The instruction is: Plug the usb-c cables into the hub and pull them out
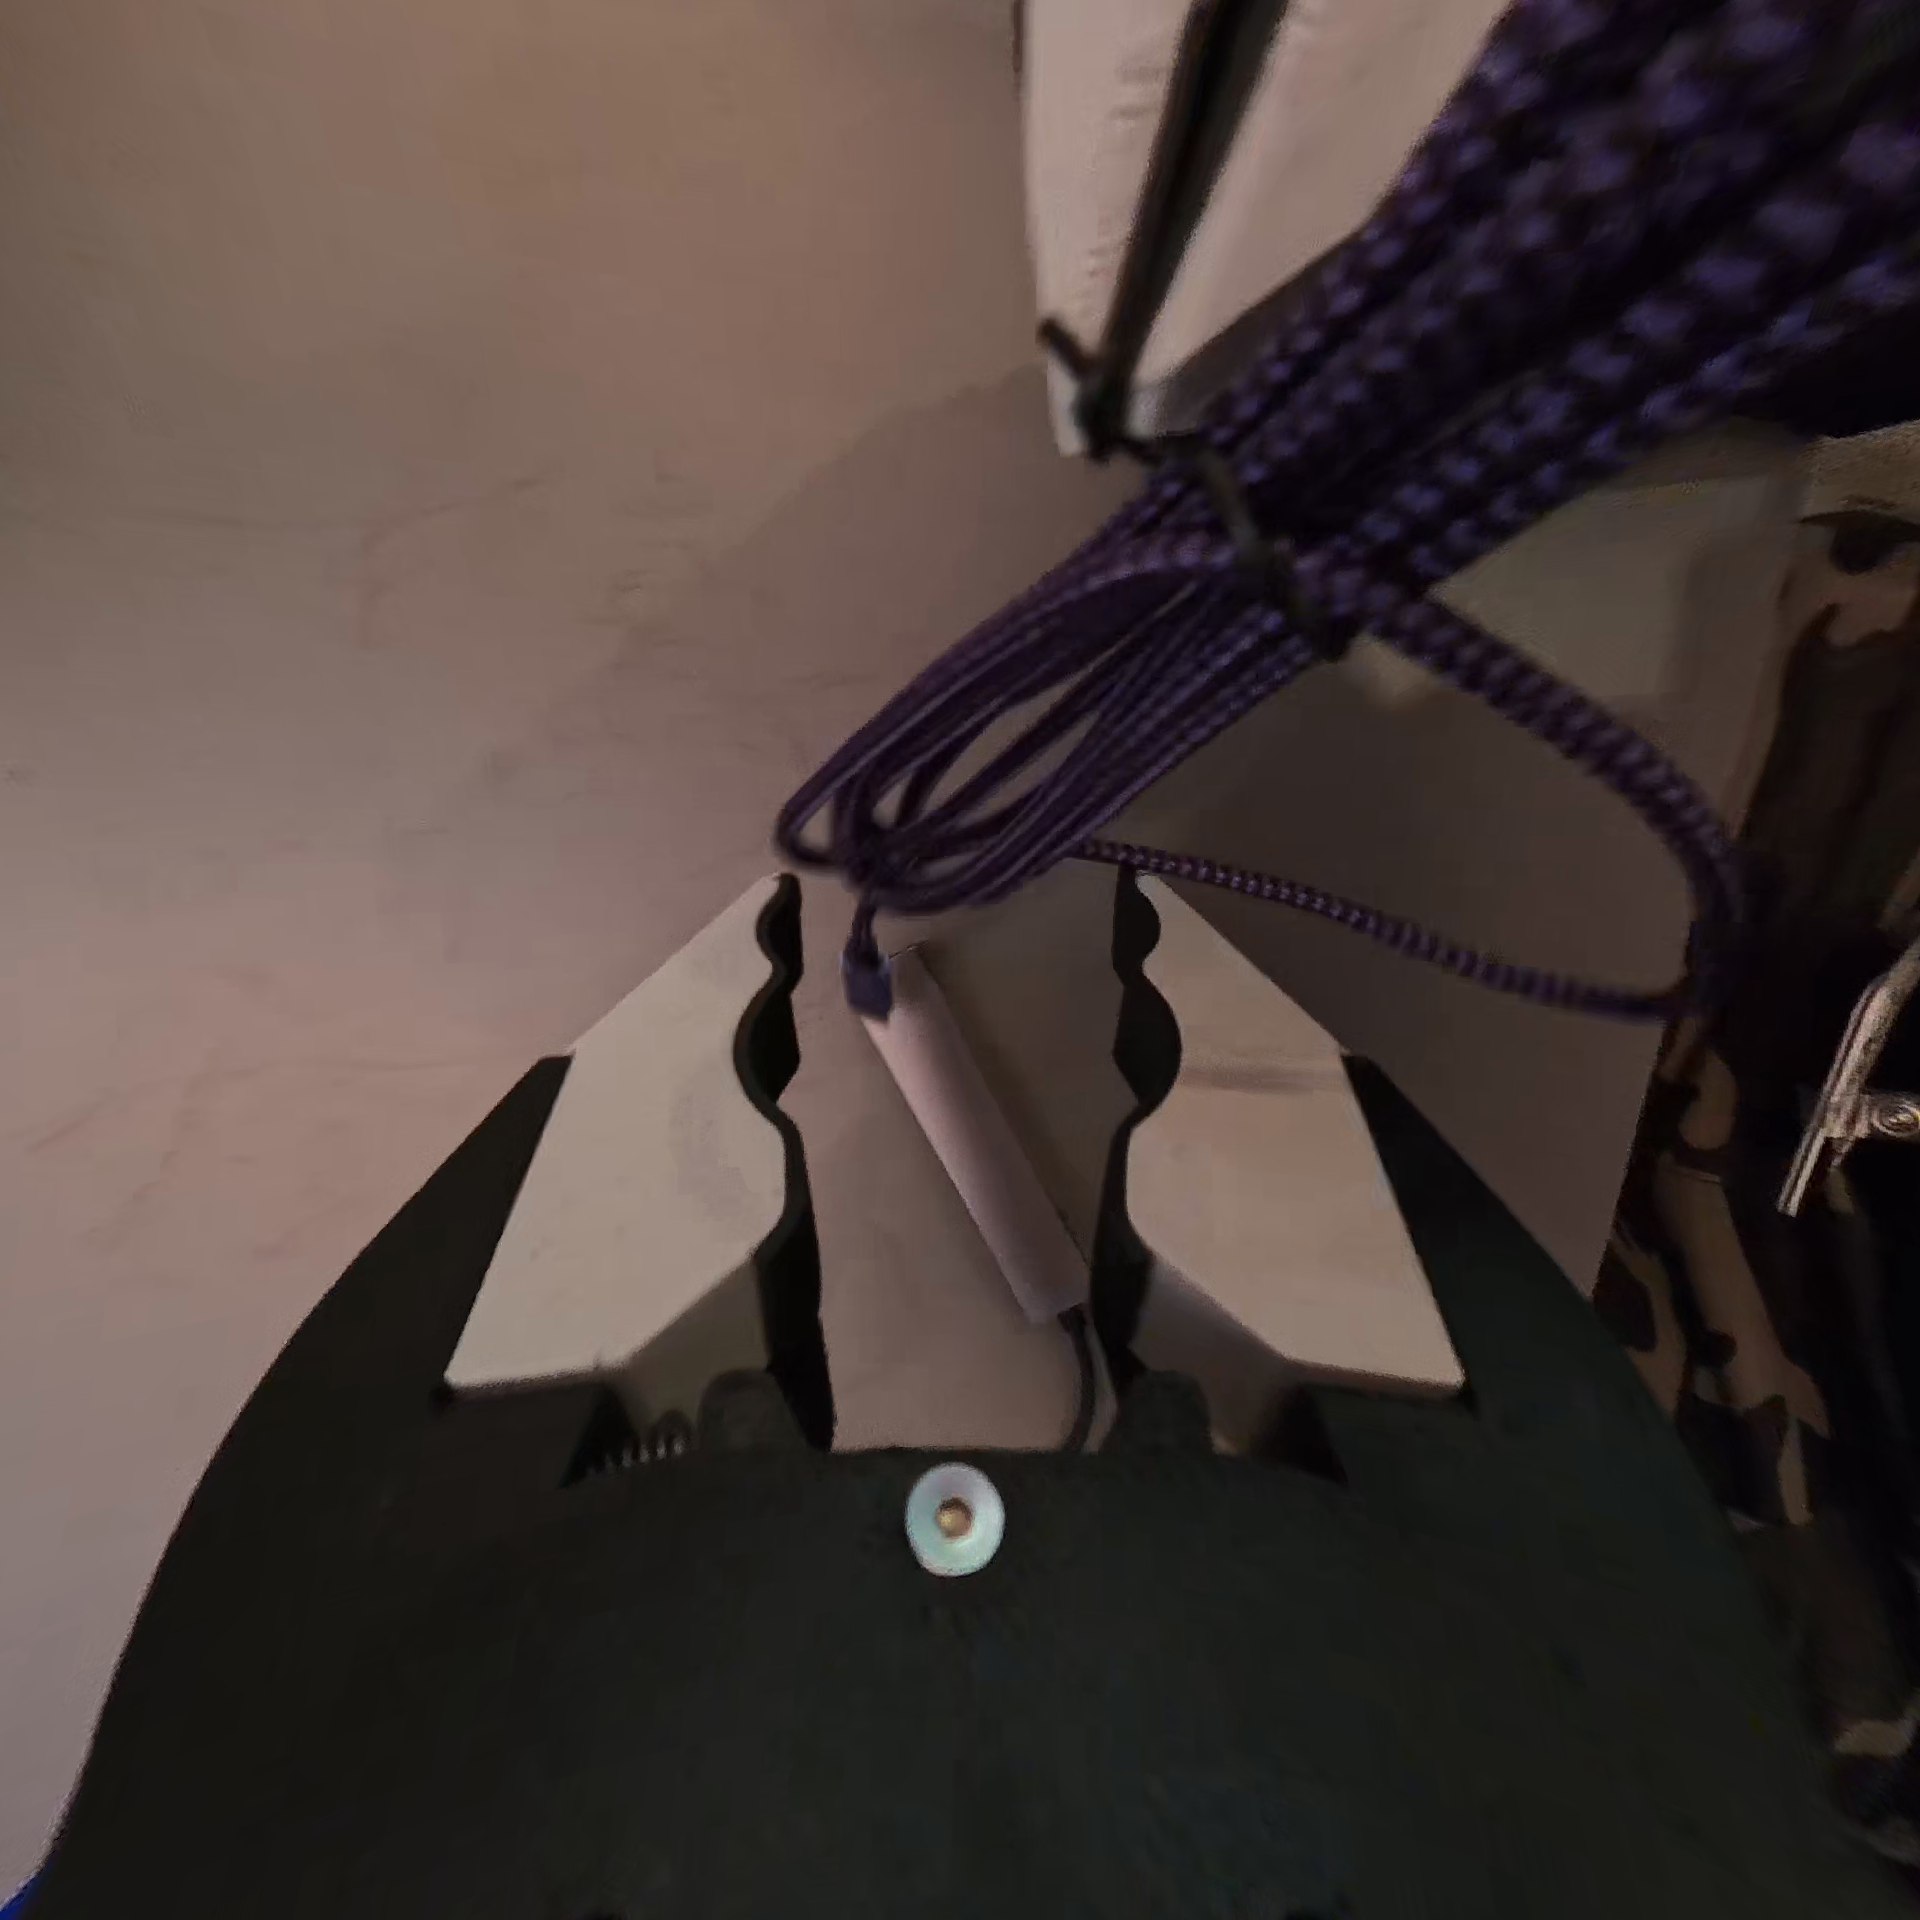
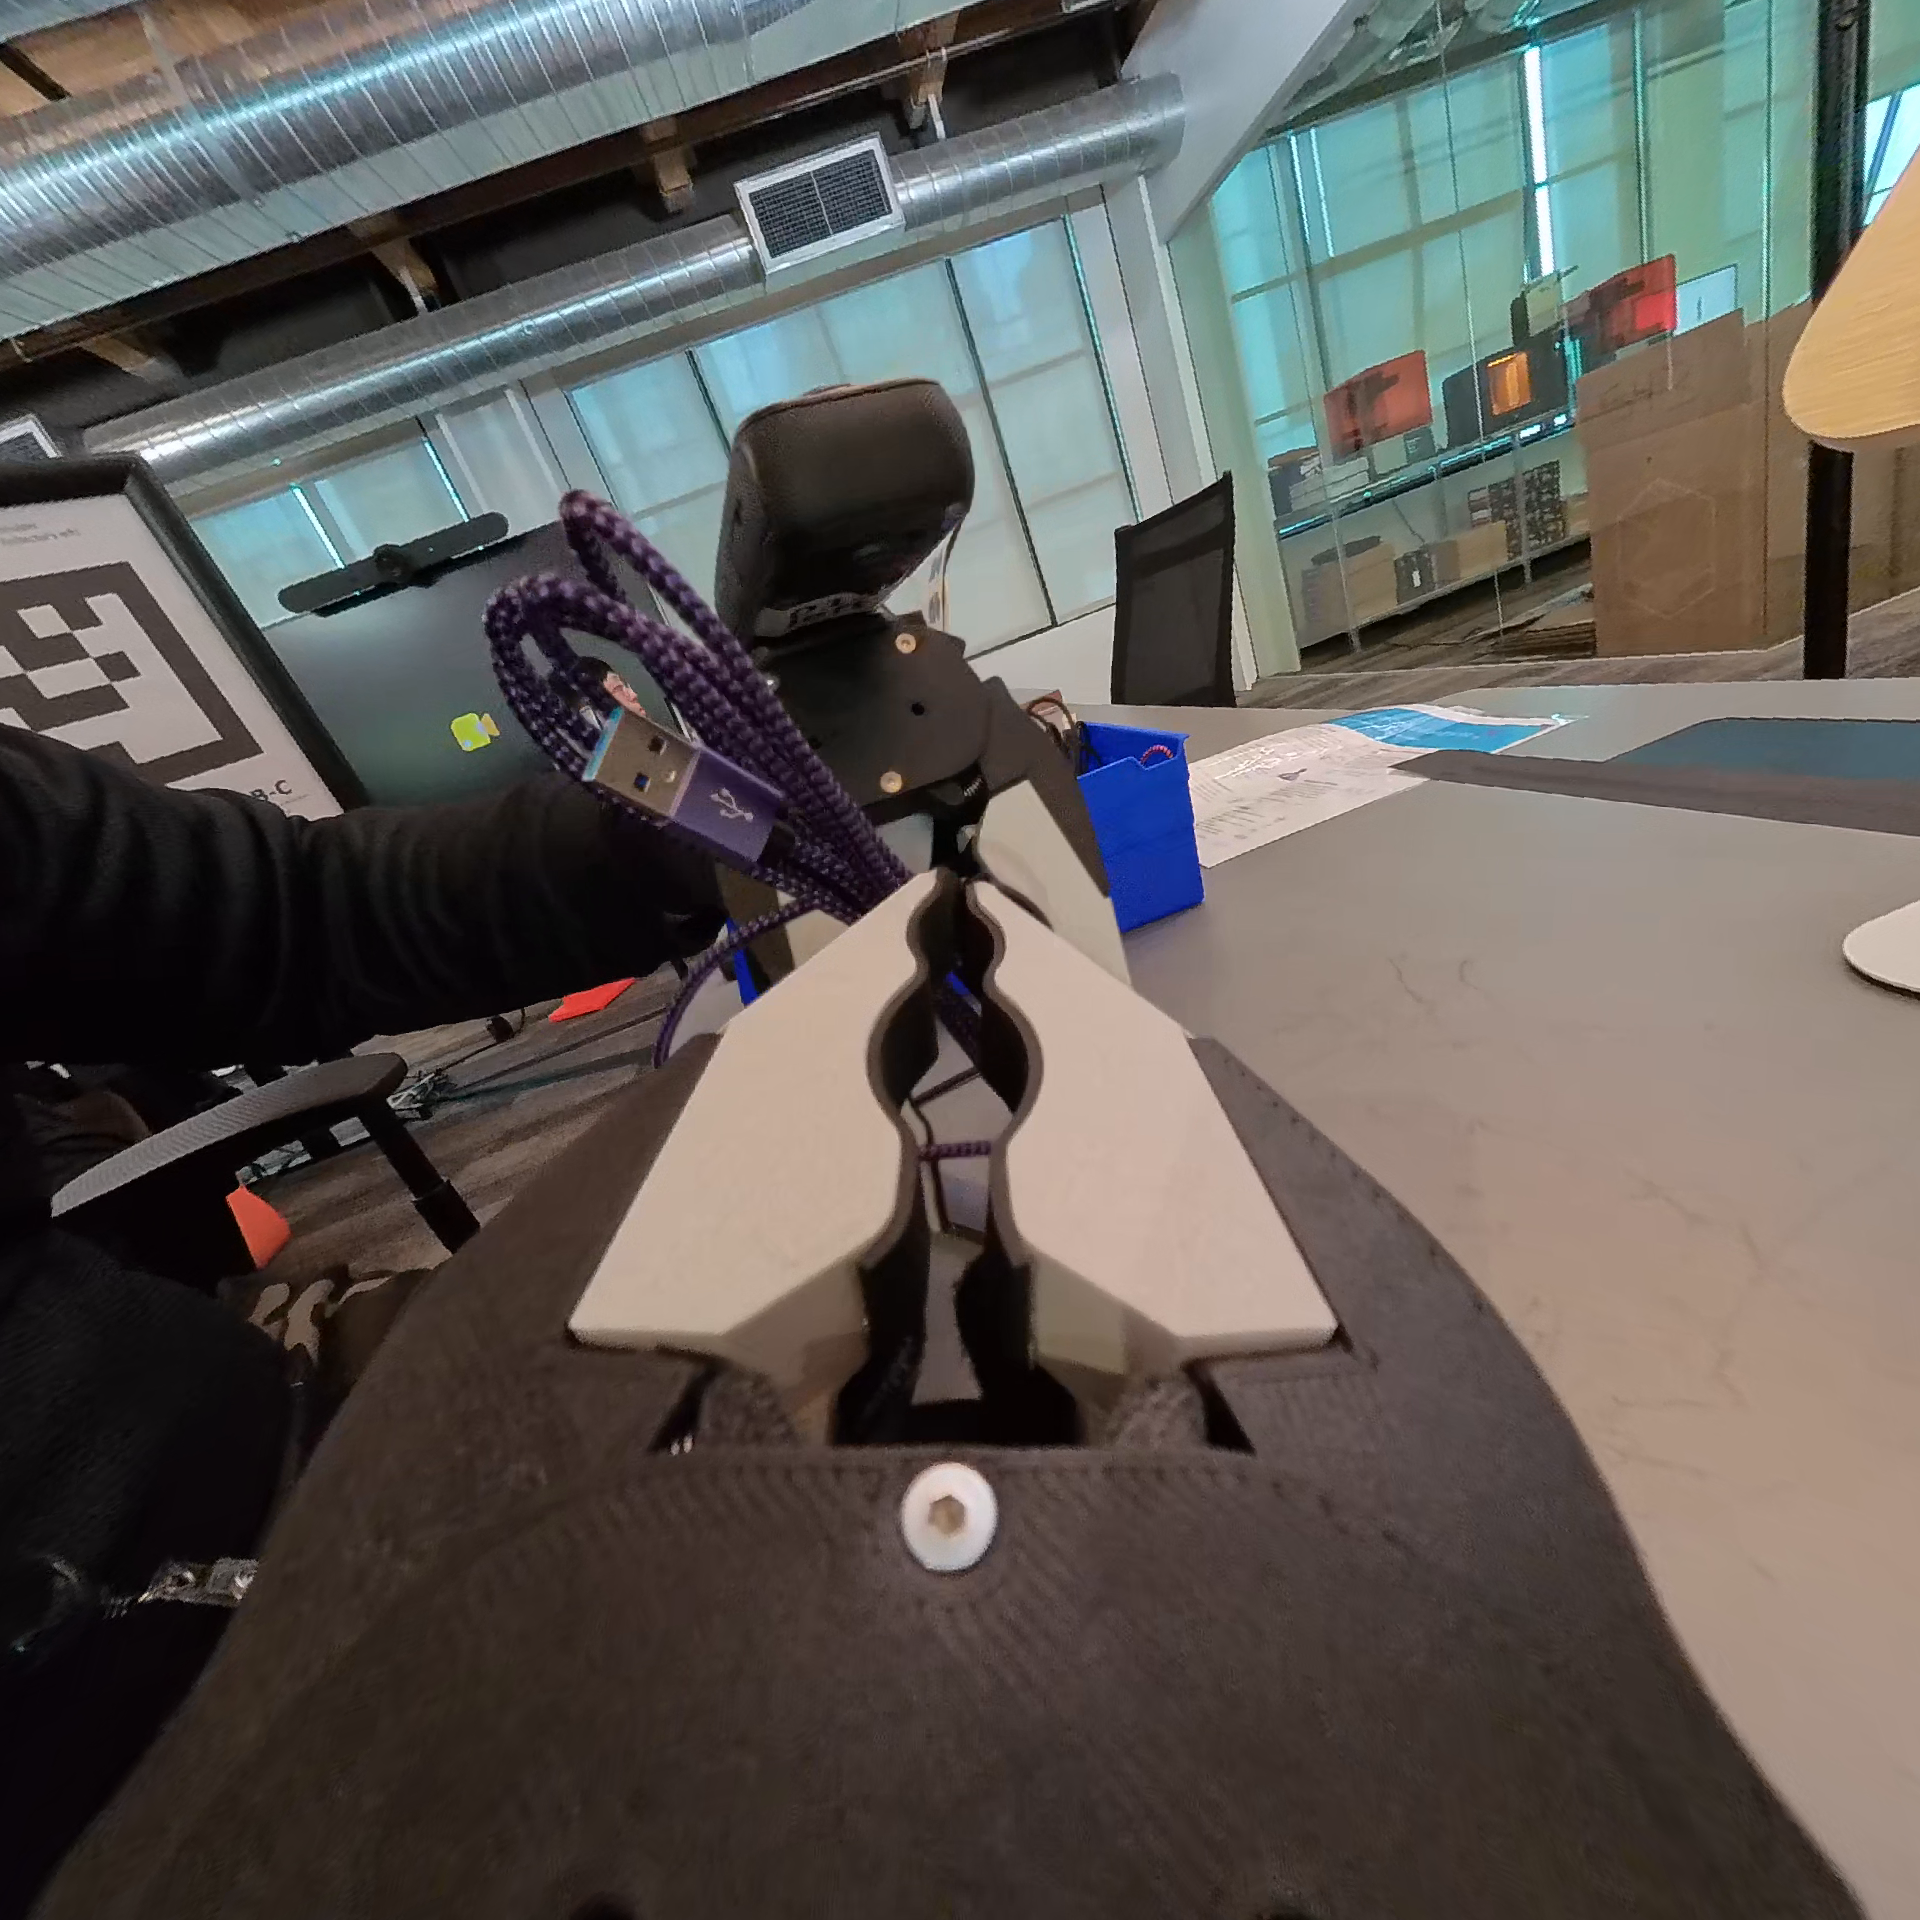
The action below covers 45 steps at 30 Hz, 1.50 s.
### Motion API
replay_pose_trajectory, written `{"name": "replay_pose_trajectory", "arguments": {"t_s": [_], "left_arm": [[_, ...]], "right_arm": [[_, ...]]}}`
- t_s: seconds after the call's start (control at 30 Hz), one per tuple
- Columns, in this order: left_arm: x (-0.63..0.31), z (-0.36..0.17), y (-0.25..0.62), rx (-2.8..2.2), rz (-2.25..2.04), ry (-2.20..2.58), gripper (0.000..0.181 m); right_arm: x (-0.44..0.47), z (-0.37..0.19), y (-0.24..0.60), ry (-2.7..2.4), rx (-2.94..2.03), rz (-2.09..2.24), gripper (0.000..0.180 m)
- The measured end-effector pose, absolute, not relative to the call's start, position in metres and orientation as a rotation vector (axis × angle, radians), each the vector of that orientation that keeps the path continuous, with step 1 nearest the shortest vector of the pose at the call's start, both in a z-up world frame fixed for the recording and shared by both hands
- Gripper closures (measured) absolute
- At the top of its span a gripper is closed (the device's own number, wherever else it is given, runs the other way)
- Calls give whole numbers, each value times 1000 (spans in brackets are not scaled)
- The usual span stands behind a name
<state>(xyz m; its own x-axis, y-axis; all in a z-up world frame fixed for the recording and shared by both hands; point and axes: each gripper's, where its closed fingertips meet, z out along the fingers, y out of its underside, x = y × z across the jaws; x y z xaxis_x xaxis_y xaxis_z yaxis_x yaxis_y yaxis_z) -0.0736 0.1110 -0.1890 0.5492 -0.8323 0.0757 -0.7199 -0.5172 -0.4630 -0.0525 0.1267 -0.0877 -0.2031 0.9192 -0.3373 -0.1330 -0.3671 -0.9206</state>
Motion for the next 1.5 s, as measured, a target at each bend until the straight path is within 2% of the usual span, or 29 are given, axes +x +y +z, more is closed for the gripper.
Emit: {"name": "replay_pose_trajectory", "arguments": {"t_s": [0.17,0.33,0.63,0.9,1.5], "left_arm": [[-61,-193,106,-2391,-444,1292,123],[-56,-194,102,-2367,-449,1308,137],[-32,-191,81,-2300,-588,1378,149],[-5,-147,69,-2141,-841,1307,149],[-5,-101,81,-1982,-1096,1031,143]], "right_arm": [[-53,-88,127,-1014,-1243,1678,180],[-52,-87,130,-997,-1246,1666,180],[-52,-89,132,-1002,-1255,1629,180],[-56,-95,130,-1044,-1281,1569,180],[-64,-108,129,-1107,-1326,1498,180]]}}
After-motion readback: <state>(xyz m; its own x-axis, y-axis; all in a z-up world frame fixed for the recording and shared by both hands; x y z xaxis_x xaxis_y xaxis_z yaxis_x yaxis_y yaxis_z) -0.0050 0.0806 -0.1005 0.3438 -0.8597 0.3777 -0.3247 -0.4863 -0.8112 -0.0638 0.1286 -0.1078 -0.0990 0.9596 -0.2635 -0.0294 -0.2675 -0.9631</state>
